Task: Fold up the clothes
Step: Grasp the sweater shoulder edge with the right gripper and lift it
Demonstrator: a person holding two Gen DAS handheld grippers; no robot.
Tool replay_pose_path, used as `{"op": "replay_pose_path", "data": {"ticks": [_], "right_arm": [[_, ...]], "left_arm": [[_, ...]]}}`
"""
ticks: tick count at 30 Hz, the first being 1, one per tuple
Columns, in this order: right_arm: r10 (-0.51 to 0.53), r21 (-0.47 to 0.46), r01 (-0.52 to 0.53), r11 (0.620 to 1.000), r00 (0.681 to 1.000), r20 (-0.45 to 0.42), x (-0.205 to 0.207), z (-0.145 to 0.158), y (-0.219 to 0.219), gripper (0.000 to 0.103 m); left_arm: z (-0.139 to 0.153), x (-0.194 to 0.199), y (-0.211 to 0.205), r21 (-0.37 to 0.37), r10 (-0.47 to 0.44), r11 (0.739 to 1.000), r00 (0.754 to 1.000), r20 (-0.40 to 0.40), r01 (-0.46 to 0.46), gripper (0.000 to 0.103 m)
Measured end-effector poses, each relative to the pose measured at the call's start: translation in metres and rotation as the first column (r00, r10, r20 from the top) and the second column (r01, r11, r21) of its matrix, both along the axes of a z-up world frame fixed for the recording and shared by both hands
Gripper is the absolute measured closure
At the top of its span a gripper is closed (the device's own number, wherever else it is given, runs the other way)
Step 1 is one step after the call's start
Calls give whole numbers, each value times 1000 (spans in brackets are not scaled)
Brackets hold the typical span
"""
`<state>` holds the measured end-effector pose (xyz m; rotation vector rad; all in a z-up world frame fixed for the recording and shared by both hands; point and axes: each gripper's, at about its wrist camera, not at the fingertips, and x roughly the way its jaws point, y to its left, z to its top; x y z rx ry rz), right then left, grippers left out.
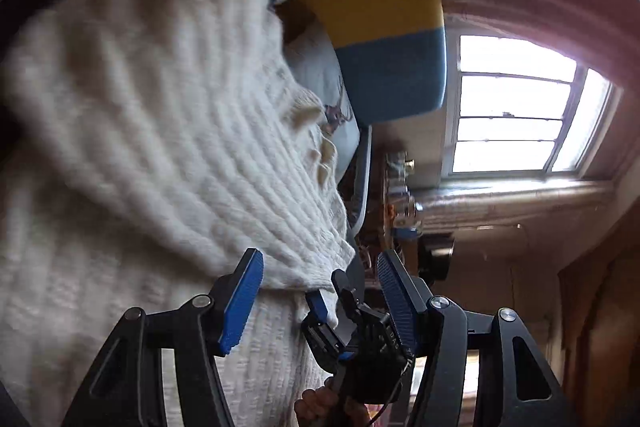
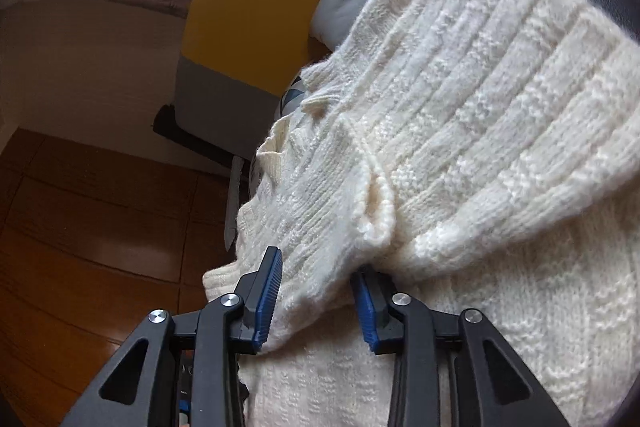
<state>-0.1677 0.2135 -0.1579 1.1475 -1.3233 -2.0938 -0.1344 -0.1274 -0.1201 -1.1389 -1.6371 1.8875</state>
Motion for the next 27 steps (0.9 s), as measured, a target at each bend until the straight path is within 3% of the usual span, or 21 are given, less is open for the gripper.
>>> {"op": "replay_pose_path", "data": {"ticks": [5, 6, 8, 12, 17, 20, 27], "right_arm": [[35, 79, -31, 996, 998, -51, 2, 5, -11, 68], [51, 112, -46, 993, 998, -37, 0, 7, -13, 73], [29, 195, -28, 980, 1000, -2, -4, 15, -15, 95], [146, 421, -103, 901, 987, -70, -20, 56, -44, 97], [277, 594, -150, 790, 953, -127, -40, 114, -69, 97], [292, 647, -127, 752, 944, -153, -41, 137, -67, 97], [313, 650, -51, 758, 903, -295, -33, 216, -63, 97]], "left_arm": [[-29, 18, -41, 154, 158, 975, 987, 39, -162, 42], [-33, 18, -45, 184, 177, 966, 983, 44, -182, 42], [-34, 15, -48, 202, 196, 959, 980, 48, -201, 42], [-31, 13, -43, 202, 203, 957, 978, 48, -209, 42], [-28, 22, -32, 179, 197, 963, 979, 50, -203, 41], [-34, 13, -32, 179, 219, 957, 972, 80, -230, 39], [-26, -7, -54, 217, 332, 914, 940, 80, -342, 38]]}}
